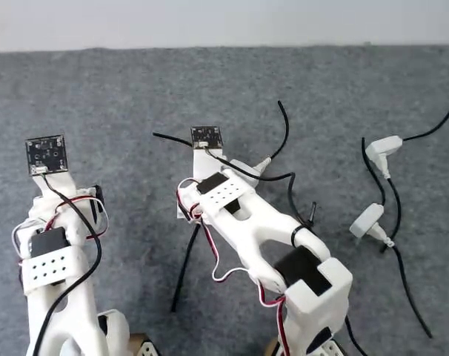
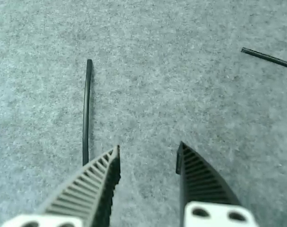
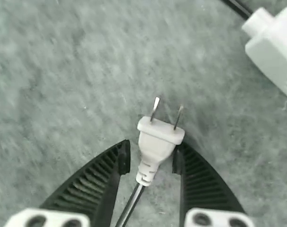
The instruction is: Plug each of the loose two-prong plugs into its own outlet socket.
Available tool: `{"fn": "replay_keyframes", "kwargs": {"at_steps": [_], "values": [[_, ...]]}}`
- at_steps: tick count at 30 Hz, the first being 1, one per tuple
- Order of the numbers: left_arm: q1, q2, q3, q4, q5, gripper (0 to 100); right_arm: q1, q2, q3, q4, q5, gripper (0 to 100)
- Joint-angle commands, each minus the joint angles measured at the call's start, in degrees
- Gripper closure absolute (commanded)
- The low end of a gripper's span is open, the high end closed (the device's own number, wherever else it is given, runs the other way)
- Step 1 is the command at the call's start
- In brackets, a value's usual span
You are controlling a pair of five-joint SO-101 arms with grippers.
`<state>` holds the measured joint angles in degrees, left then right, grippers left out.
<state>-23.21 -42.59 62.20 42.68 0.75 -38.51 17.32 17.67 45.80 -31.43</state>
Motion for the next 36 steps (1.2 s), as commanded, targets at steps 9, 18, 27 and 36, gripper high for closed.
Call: {"fn": "replay_keyframes", "kwargs": {"at_steps": [9, 18, 27, 36], "values": [[-0.26, -0.35, -0.31, -1.49, 0.26, 81, 0.75, 1.54, -3.25, 0.40, -0.53, 85.1], [-0.26, -0.35, -0.31, -1.49, 0.26, 81, 0.75, 1.54, -3.43, 2.59, -0.35, 85.1], [-0.26, -0.35, -0.22, -1.49, 0.26, 81, 0.75, 1.54, -3.43, 2.68, -0.35, 85.1], [-0.26, -0.35, -0.22, -1.49, 0.26, 81, 0.75, 1.63, -3.25, 2.77, -0.44, 85.4]]}}
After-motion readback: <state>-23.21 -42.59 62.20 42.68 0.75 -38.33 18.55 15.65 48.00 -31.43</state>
